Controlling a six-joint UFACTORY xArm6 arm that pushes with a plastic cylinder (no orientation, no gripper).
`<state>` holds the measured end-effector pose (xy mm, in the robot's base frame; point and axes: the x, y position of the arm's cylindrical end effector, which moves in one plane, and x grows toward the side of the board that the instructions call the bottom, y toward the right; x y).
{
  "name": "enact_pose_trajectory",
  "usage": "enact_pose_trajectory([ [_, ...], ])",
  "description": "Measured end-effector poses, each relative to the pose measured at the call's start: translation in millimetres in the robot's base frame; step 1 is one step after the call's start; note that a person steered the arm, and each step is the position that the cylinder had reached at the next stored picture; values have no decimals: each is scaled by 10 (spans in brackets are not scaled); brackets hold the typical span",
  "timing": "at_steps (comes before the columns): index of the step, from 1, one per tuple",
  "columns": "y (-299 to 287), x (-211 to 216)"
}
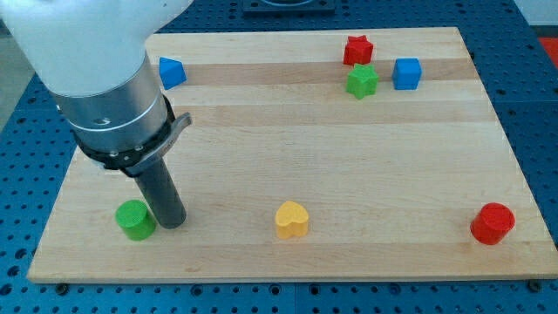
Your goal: Push blue triangle right horizontally towards yellow hexagon
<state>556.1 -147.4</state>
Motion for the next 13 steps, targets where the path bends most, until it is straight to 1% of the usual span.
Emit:
enact_pose_trajectory([
  [7,-352,32],
  [8,-352,-88],
  [9,-356,-938],
  [10,-388,-1674],
  [11,-388,-1677],
  [12,13,-1687],
  [13,812,-2081],
])
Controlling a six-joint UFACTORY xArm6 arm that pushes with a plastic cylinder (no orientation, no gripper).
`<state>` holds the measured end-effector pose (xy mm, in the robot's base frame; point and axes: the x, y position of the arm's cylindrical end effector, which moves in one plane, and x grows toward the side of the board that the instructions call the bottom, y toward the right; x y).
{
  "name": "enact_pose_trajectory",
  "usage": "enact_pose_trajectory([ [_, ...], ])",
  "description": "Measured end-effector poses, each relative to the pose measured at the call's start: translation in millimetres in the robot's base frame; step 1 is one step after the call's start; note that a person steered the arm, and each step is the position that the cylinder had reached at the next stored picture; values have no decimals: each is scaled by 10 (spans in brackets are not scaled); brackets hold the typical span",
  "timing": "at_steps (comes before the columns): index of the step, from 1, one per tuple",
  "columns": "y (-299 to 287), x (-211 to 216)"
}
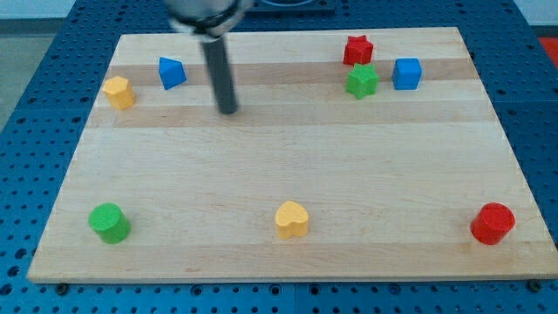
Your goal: Push blue triangle right horizontally towards yellow hexagon
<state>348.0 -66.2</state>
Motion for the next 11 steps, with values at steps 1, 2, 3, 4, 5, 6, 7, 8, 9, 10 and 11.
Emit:
enact_pose_trajectory([
  [1,144,-888],
  [2,-721,-1172],
  [3,-1316,-1095],
  [4,-1881,-1027],
  [5,-2144,-957],
  [6,-2118,-871],
  [7,-1729,-871],
  [8,-1152,-869],
  [9,-414,-671],
  [10,144,-438],
  [11,5,-613],
])
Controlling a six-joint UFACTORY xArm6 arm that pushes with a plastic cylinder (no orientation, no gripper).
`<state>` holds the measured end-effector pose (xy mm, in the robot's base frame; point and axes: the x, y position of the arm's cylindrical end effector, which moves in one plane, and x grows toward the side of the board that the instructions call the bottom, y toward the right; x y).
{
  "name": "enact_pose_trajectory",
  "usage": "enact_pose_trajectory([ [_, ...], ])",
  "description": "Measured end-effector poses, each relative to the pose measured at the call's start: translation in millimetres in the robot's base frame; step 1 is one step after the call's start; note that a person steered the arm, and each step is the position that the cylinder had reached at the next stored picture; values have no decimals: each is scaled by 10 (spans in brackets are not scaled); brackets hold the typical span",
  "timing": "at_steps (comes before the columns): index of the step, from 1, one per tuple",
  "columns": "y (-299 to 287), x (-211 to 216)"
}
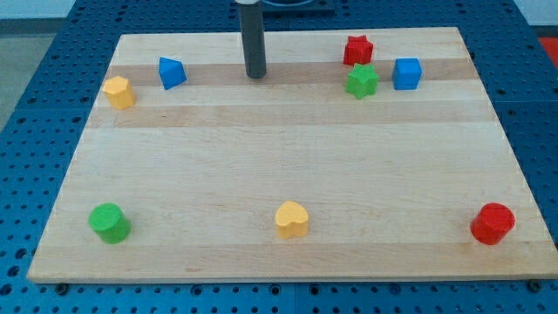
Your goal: Push blue triangle right horizontally towards yellow hexagon
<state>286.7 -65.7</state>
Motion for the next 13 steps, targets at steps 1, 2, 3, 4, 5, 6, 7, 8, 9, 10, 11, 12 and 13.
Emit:
enact_pose_trajectory([
  [1,-496,-91],
  [2,-899,-216],
  [3,-1310,-334],
  [4,-1654,-474],
  [5,-1901,-480],
  [6,-1936,-411],
  [7,-1636,-178],
  [8,-1019,4],
  [9,-170,192],
  [10,780,572],
  [11,1079,752],
  [12,715,492],
  [13,210,130],
])
